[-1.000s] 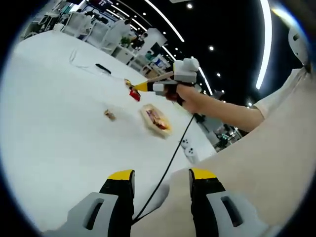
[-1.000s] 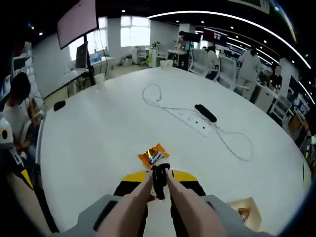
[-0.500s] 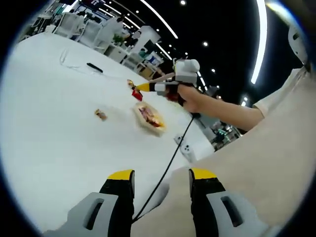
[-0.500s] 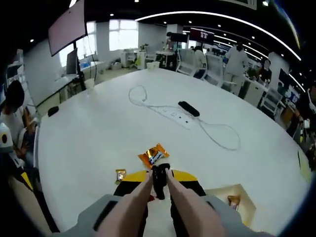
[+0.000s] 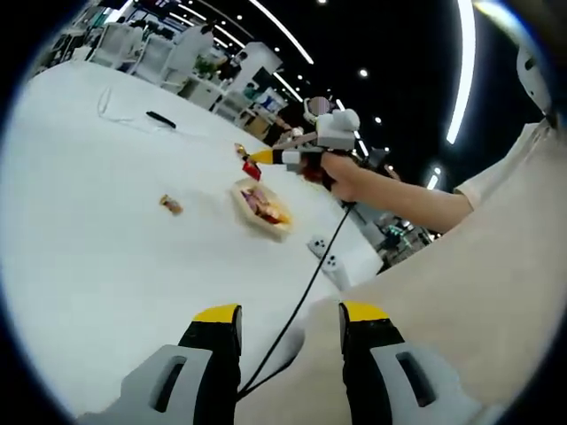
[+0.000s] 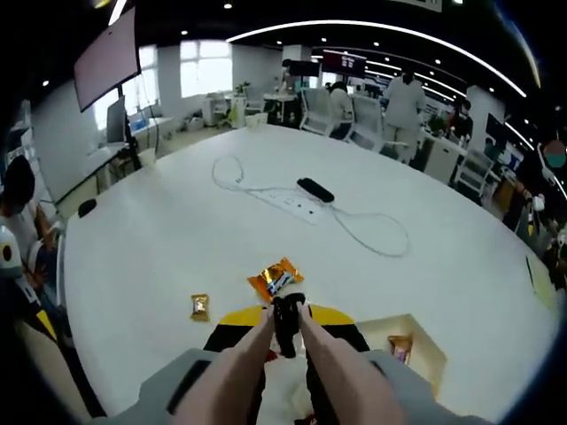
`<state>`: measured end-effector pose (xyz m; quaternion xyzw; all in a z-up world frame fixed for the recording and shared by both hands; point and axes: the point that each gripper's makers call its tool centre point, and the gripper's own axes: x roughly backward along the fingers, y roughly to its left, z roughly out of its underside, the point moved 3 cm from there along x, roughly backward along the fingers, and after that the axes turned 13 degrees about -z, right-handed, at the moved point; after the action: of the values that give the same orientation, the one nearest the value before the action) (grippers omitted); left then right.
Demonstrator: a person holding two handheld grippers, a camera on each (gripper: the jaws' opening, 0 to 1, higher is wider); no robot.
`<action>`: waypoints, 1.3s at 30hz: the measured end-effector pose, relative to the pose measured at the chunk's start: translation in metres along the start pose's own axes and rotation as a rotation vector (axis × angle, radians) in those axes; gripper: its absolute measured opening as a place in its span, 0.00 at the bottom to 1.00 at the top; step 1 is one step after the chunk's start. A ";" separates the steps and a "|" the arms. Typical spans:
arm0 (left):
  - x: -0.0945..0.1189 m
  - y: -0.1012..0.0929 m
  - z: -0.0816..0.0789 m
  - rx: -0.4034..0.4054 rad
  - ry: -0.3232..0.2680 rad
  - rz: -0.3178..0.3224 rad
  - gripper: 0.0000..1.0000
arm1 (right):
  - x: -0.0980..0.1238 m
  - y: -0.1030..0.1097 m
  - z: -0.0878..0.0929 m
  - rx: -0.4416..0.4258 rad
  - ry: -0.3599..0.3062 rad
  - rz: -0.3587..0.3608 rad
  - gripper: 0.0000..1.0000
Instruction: Place the target food into the container with the food tongs after gripping and lifting it, then release it inside without dropping or visibly crushing the food.
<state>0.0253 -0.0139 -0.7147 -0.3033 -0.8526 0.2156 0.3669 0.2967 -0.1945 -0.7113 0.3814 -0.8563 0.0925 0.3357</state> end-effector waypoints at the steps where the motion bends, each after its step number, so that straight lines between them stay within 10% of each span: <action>1: -0.001 0.000 0.000 -0.001 0.000 0.002 0.43 | 0.001 -0.001 0.001 -0.002 -0.001 0.004 0.15; 39: -0.008 -0.016 0.008 -0.033 0.028 0.030 0.43 | 0.063 -0.045 0.026 -0.068 -0.032 0.126 0.16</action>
<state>0.0177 -0.0325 -0.7147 -0.3252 -0.8462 0.2028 0.3703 0.2850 -0.2735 -0.6950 0.3164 -0.8865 0.0781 0.3285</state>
